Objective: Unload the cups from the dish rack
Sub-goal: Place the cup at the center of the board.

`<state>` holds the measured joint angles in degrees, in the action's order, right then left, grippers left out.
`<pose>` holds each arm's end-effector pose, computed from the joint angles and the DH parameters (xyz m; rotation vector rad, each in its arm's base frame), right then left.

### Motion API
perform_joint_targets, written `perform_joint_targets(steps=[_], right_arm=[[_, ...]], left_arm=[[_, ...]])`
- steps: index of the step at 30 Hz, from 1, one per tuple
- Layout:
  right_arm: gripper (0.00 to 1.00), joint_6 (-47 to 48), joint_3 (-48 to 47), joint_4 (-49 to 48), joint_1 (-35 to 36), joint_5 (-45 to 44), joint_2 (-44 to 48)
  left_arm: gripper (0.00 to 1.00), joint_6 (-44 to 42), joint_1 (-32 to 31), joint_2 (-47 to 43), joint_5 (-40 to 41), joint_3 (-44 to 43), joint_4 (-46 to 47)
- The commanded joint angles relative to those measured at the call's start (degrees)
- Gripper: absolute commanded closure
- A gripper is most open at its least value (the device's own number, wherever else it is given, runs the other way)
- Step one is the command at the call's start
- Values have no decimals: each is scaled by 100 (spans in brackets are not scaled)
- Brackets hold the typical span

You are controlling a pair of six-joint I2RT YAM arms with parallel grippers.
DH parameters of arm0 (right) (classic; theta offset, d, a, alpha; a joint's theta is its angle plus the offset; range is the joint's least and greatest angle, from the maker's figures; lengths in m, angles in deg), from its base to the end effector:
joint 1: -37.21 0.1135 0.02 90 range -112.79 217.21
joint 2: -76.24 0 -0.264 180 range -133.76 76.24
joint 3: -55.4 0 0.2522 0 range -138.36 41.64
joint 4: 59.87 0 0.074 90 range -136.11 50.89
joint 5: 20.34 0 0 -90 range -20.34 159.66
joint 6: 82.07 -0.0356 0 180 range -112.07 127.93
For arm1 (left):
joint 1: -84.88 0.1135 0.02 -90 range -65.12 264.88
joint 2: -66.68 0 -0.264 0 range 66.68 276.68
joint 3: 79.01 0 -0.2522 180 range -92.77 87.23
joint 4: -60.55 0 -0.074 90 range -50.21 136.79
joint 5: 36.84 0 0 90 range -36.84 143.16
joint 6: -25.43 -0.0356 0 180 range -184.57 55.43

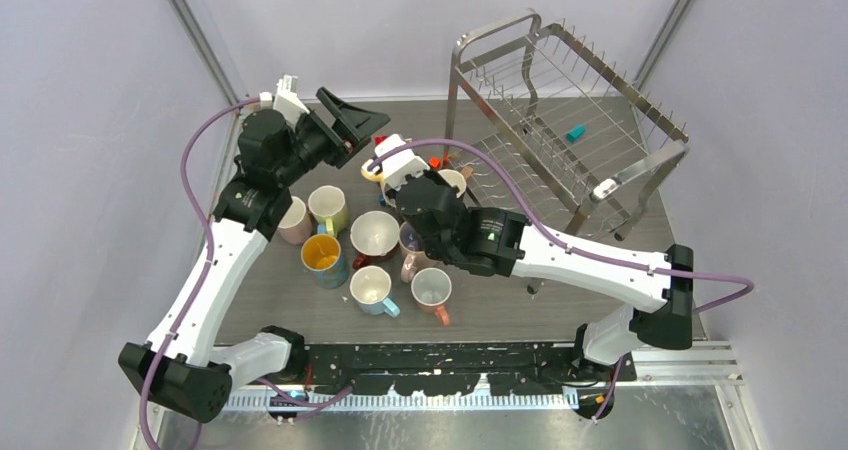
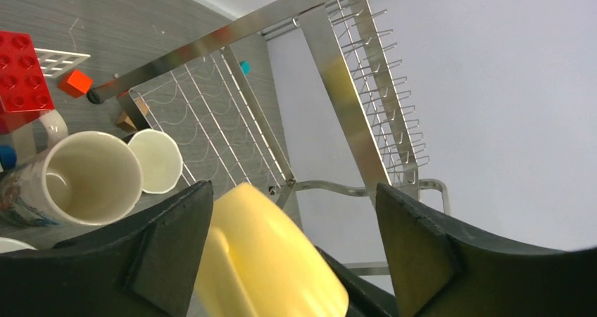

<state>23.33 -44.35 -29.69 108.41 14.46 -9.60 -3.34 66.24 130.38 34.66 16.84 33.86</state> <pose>0.1360 0.3088 0.4110 -0.6469 1.6096 -0.1795 0.2299 -0.0895 0.4266 -0.4167 1.8069 -1.2852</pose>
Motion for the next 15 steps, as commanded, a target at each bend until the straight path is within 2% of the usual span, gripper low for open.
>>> perform_joint_targets(steps=[1,3,15], right_arm=[[99,-713,-526,585,21,132,217],[99,-899,-626,865,-1,168,196],[99,-2839,-1468,3546,-604,890,182]], left_arm=[[7,-246,-11,-19,136,-299,365],[1,-350,-9,-7,202,-341,268],[0,-913,-9,20,559,-389,-64]])
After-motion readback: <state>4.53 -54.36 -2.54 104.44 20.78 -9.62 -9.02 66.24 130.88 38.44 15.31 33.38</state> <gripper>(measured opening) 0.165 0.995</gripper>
